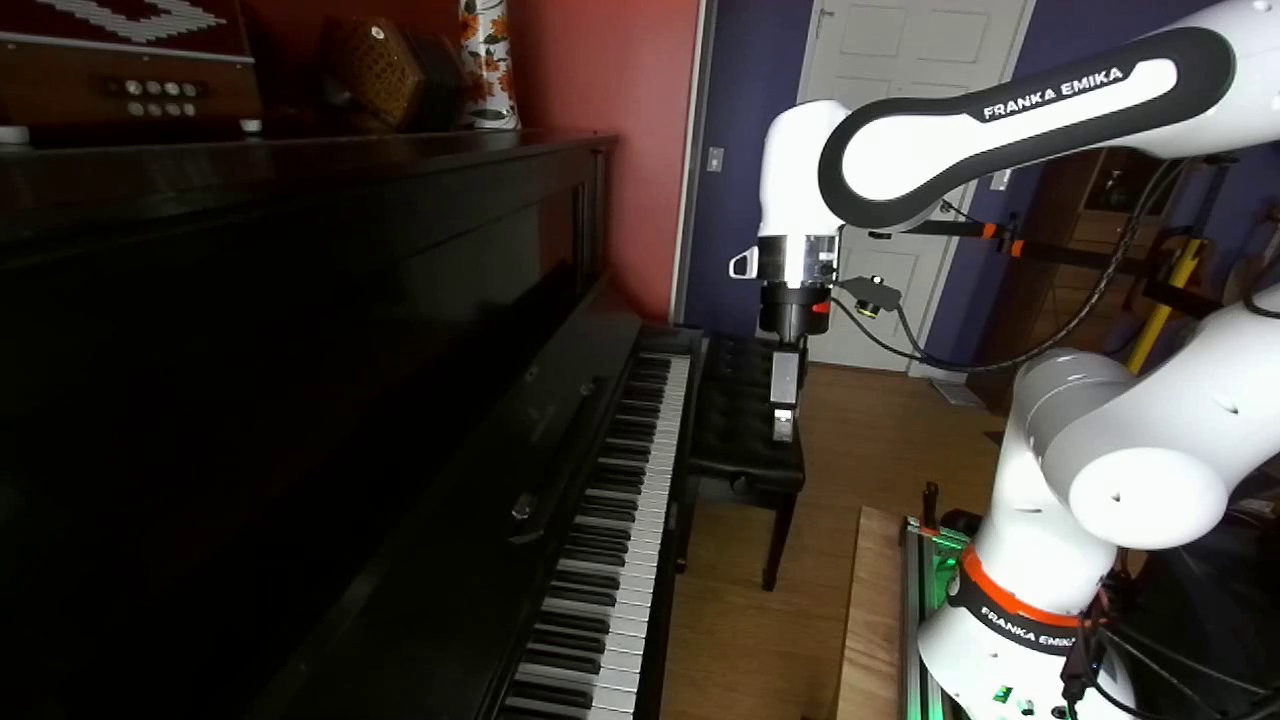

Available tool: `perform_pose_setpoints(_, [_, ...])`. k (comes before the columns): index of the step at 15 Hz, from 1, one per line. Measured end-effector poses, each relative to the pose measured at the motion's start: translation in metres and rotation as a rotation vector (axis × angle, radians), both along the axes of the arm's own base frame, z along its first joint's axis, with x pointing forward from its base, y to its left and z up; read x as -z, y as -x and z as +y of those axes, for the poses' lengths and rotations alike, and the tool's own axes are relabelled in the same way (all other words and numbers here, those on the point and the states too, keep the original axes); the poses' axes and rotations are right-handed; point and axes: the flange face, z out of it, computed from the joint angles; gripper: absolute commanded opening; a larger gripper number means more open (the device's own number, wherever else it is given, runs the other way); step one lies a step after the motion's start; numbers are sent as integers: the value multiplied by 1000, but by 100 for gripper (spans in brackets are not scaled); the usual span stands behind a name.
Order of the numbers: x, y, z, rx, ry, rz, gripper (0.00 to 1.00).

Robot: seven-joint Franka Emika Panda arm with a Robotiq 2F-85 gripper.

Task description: Press the key on the piano

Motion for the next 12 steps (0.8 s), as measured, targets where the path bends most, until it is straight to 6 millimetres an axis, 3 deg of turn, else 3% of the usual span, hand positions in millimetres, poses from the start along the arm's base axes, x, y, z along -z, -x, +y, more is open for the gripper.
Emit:
perform_pose_setpoints(8, [0,0,0,0,1,0,100])
perform_pose_setpoints(12, [9,-19,-7,60,57,-60,100])
